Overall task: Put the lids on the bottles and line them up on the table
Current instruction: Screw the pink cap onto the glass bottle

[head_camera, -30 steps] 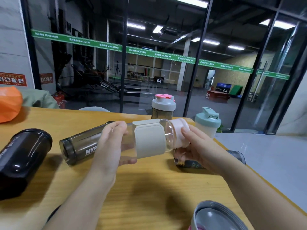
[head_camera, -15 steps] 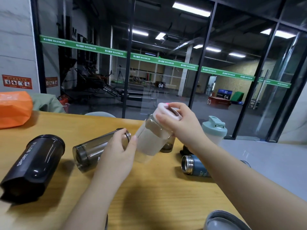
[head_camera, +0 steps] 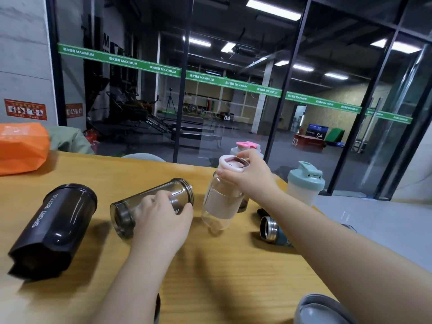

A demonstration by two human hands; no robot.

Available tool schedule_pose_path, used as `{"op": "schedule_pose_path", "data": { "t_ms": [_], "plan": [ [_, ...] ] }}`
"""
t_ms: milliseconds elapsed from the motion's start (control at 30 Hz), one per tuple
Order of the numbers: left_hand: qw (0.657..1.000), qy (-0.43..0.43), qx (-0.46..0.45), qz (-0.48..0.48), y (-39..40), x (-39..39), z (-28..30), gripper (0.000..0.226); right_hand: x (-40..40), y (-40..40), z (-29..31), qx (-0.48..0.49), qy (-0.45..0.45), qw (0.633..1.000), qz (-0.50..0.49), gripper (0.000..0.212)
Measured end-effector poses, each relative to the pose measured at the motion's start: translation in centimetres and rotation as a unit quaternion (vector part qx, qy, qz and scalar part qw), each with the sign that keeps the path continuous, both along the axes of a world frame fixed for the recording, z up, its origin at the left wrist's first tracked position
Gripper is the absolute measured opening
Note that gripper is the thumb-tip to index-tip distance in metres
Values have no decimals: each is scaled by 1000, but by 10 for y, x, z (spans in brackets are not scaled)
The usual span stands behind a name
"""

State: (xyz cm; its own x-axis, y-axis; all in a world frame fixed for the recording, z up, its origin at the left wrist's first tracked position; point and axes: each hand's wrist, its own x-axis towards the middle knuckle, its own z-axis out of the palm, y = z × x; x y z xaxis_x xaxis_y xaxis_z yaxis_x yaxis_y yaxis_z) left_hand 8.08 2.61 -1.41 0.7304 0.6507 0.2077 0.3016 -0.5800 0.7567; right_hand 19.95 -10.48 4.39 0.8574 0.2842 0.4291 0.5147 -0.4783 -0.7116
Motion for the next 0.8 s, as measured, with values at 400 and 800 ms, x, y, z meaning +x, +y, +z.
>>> {"op": "schedule_pose_path", "data": {
  "t_ms": [400, 800],
  "plan": [
    [993, 102, 53, -5, 6, 5, -10, 58, 18, 11, -6, -46, 31, 998, -34, 73],
    [995, 83, 56, -7, 9, 8, -14, 56, 26, 23, -9, -110, 31, 990, -84, 78]
  ]
}}
